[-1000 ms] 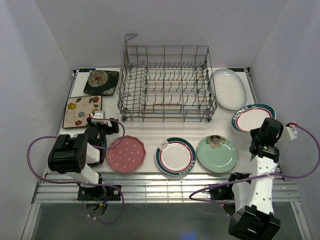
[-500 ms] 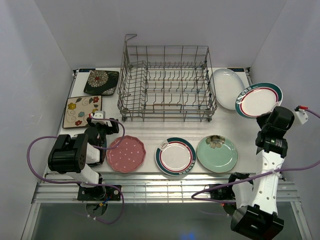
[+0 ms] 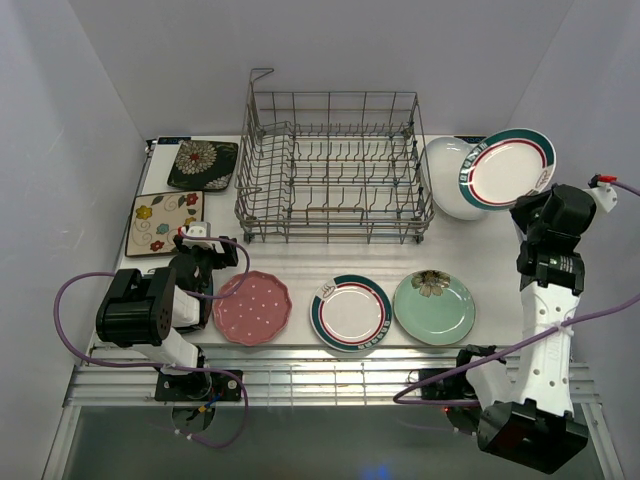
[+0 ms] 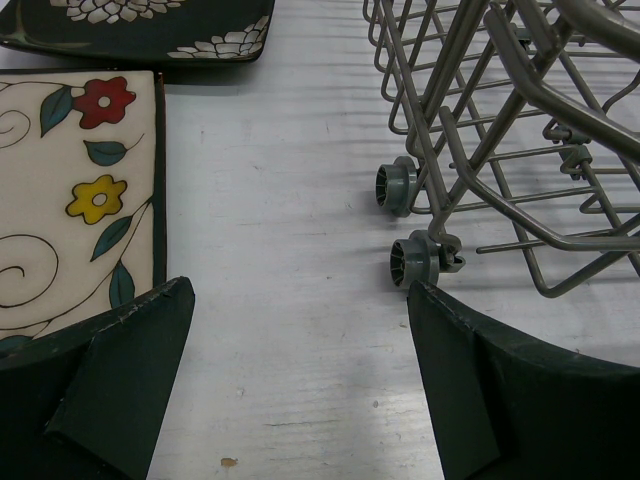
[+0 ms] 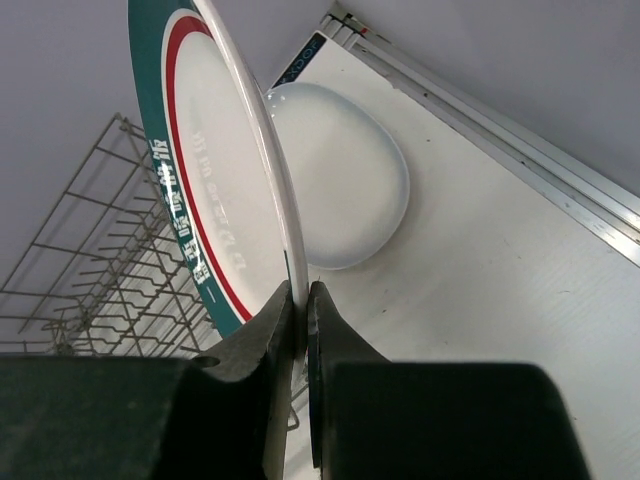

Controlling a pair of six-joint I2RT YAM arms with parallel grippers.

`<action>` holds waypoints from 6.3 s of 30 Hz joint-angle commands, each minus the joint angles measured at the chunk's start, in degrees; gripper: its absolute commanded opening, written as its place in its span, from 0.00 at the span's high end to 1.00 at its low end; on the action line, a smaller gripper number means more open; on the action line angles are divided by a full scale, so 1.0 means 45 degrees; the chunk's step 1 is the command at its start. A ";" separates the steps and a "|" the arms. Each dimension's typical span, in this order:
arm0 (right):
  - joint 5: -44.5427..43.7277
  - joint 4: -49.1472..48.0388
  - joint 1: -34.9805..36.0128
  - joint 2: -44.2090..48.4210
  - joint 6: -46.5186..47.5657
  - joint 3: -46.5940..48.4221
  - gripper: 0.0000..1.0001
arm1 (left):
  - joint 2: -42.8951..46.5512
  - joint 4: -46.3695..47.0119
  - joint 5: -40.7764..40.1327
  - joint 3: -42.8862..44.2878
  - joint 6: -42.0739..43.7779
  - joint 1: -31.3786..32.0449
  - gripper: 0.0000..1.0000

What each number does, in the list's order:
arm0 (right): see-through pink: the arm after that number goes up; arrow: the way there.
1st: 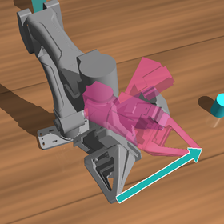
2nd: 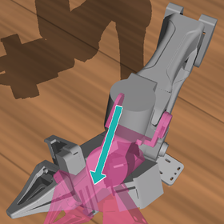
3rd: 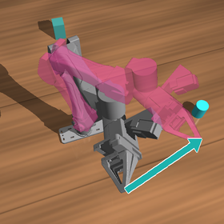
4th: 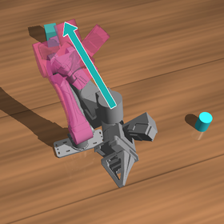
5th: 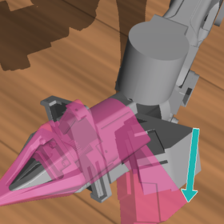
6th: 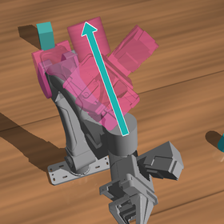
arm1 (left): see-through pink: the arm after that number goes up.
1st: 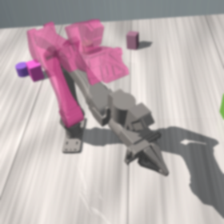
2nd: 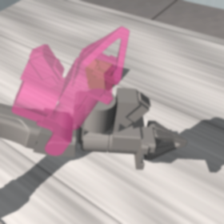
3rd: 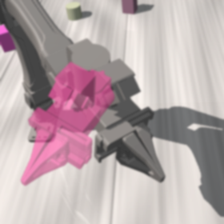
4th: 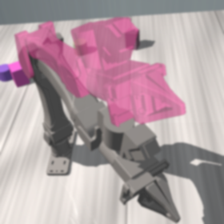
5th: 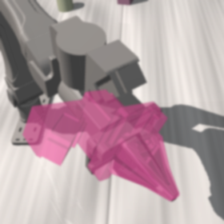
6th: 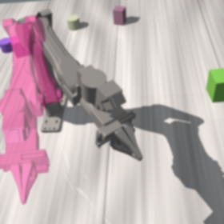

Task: Load the plates into the dish rack
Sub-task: Insert the plate into the dish rack.

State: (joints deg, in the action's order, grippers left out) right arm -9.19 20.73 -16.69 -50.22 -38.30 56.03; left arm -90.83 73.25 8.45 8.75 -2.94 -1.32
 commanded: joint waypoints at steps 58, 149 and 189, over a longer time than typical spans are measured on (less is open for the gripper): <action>-0.8991 -0.2556 0.8337 -1.3507 0.6402 1.3387 0.92 | 0.0106 0.0030 0.0232 0.0223 0.0048 0.0020 0.02; -1.1122 -0.5076 0.9822 -1.7552 0.9743 1.3506 0.92 | 0.0106 0.0030 0.0232 0.0203 0.0048 0.0001 0.02; -1.0419 -0.3260 0.9509 -1.6322 0.7673 1.3038 0.56 | 0.0106 0.0030 0.0232 0.0223 0.0048 0.0001 0.02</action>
State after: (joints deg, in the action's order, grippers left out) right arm -55.51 6.42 25.80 -128.99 -1.69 115.04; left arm -90.83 73.25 8.45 8.75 -2.96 -1.32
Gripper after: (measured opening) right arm 0.440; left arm 0.980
